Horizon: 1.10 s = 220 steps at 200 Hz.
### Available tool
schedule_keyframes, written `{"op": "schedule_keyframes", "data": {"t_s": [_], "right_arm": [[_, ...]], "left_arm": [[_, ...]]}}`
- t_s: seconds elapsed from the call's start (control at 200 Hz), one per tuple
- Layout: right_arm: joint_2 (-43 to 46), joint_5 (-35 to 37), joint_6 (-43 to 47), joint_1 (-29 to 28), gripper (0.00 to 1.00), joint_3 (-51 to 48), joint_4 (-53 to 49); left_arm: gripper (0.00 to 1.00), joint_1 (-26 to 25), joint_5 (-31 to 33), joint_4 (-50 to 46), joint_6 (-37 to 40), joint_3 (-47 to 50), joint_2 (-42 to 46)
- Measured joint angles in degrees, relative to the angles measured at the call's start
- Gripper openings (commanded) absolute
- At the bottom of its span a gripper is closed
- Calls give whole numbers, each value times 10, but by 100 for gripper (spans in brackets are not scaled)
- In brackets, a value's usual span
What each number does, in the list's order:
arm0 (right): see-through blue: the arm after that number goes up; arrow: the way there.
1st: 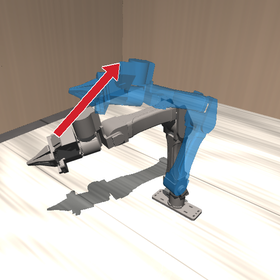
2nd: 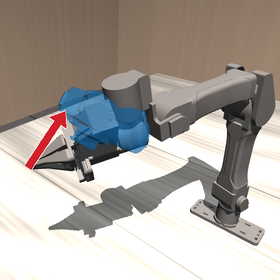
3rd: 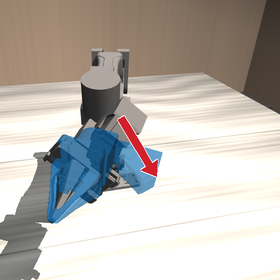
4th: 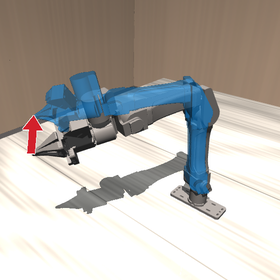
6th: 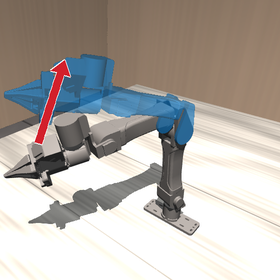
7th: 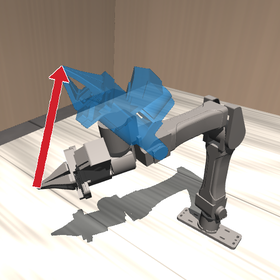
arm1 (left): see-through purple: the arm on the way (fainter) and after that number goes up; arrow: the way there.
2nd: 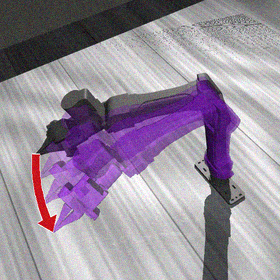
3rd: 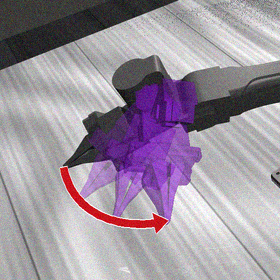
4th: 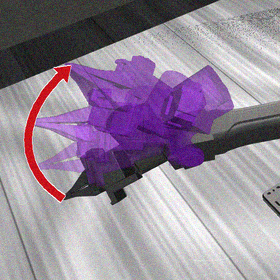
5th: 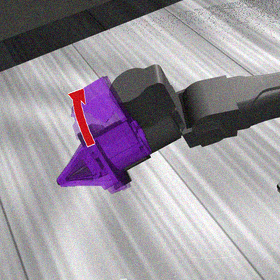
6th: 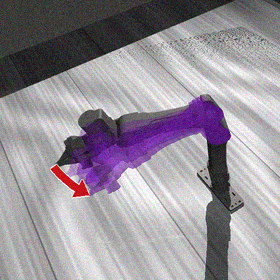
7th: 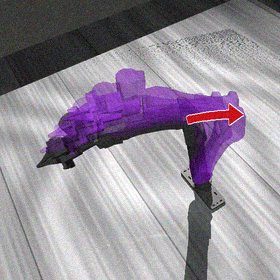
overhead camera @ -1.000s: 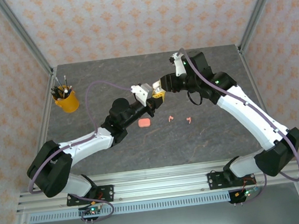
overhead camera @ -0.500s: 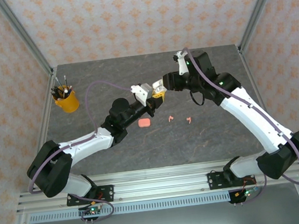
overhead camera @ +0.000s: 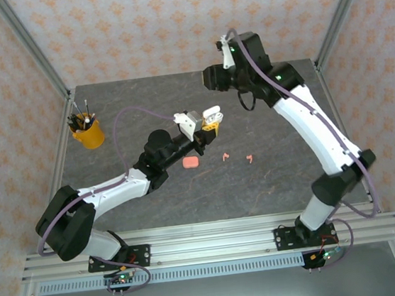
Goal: Insert the wireless bluetooth earbuds into the charging case
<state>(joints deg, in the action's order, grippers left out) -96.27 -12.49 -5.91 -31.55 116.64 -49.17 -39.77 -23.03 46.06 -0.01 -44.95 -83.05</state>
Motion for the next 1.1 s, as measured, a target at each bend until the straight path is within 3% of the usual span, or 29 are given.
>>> {"op": "schedule_keyframes", "data": {"t_s": [0.22,0.44,0.851,1.101], "right_arm": [[-97,-18,18,1,43,88,-106],[-101,-45,32,1,32,79,-152],[43,-53,31,5,28,-89,-140],[113,31,-24,22,34,-137,-95]], "left_arm": [[0,0,-6,0,1,0,-1],[0,0,-6,0,1,-7,-9],[0,-2,-3,2,-1,-12,-28],[0,7,10,-3,-31,-38,-57]]}}
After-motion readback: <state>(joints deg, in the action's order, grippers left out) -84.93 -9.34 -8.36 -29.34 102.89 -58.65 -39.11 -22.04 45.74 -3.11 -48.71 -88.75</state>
